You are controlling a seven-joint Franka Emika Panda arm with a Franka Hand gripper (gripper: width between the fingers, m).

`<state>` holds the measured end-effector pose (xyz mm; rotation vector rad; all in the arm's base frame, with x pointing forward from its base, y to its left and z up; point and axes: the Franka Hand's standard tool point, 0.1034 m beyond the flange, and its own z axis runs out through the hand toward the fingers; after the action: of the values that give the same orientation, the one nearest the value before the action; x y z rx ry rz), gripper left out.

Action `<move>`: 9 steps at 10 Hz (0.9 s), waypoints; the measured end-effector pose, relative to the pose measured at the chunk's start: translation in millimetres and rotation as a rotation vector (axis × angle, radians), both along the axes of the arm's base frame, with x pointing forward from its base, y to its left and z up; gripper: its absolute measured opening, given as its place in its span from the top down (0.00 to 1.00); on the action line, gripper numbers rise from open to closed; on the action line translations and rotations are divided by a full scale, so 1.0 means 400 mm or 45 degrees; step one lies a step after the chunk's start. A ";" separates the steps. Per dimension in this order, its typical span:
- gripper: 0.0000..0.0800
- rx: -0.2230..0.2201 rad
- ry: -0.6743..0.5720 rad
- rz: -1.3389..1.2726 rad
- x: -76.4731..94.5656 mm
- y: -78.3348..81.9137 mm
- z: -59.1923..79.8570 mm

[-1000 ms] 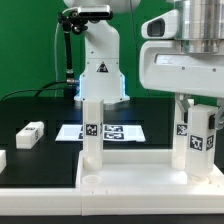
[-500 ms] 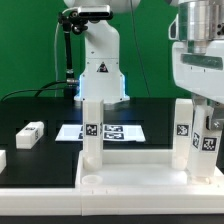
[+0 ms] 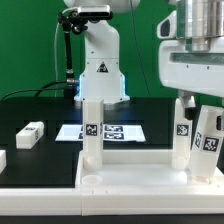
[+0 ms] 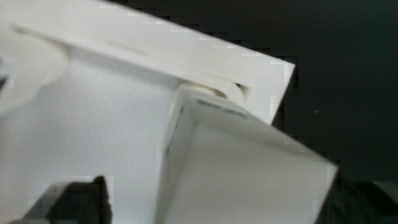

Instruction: Assemble desk

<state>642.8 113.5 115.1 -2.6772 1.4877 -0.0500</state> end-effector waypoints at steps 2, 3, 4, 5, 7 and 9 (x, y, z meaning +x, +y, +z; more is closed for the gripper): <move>0.19 -0.003 0.000 0.225 -0.007 0.043 -0.006; 0.19 -0.010 -0.006 0.326 -0.007 0.043 -0.007; 0.19 -0.016 -0.011 0.412 -0.007 0.038 -0.008; 0.19 -0.018 -0.013 0.440 -0.007 0.038 -0.008; 0.19 -0.075 -0.020 0.825 -0.009 0.032 -0.010; 0.19 -0.106 -0.050 1.111 -0.011 -0.027 -0.021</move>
Offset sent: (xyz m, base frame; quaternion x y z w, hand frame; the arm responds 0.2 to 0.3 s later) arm 0.0000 0.0000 0.0000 0.0000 0.0000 -0.1938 0.9810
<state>638.4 102.6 106.5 -3.0993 0.2146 -0.1069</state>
